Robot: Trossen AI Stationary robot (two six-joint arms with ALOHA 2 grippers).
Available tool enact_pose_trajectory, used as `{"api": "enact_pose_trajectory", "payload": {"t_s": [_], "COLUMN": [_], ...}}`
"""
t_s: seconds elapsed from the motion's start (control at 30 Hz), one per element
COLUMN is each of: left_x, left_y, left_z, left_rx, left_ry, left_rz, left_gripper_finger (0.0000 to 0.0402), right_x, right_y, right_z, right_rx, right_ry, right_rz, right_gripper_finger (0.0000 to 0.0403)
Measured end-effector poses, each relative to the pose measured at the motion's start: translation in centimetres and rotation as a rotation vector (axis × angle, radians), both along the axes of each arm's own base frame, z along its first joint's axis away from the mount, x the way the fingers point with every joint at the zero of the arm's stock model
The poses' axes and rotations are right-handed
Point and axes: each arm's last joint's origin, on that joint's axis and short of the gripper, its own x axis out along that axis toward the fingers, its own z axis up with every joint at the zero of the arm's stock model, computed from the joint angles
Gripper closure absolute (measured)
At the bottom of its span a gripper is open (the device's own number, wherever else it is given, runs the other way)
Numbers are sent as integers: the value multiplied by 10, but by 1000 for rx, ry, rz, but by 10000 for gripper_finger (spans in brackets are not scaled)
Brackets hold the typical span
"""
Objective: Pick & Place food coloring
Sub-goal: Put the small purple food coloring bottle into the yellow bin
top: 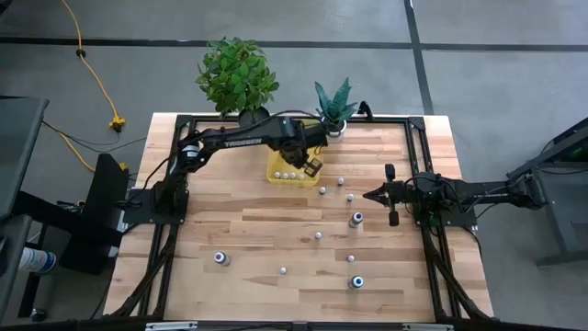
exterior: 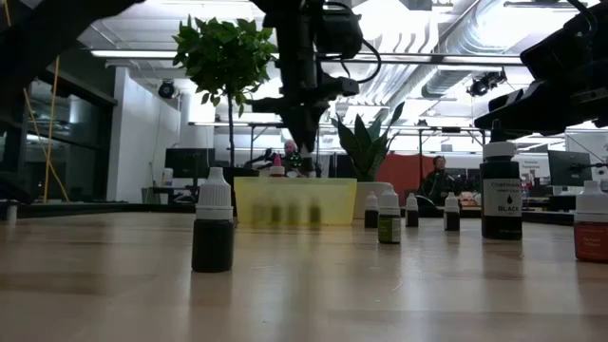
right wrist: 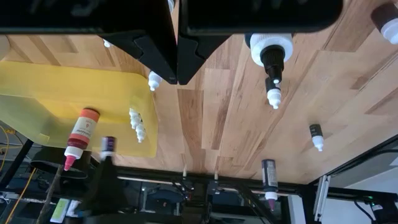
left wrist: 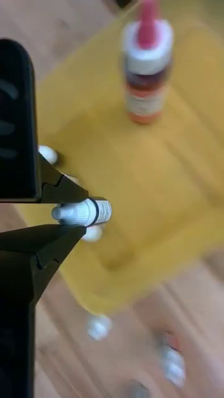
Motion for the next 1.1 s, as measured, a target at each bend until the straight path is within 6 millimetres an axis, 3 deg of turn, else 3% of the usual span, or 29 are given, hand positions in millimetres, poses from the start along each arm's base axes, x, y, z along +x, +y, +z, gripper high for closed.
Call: {"api": "enact_pose_trajectory", "payload": {"t_s": [0.1,0.33,0.53,1.1], "left_x": [12,38,39,41], "left_y": [9,14,6,-9], "left_z": [0,-24,-34,-35], "left_rx": [-7,-56,-64,-56], "left_ry": [-37,-51,-5,-1], "left_rz": [29,50,85,157], "left_gripper_finger": [384,384,384,384], "right_x": [0,0,0,0], "right_y": [0,0,0,0], "right_z": [0,0,0,0], "right_rx": [0,0,0,0], "right_ry": [0,0,1,1], "right_rz": [0,0,0,0], "right_gripper_finger": [402,402,402,402]}}
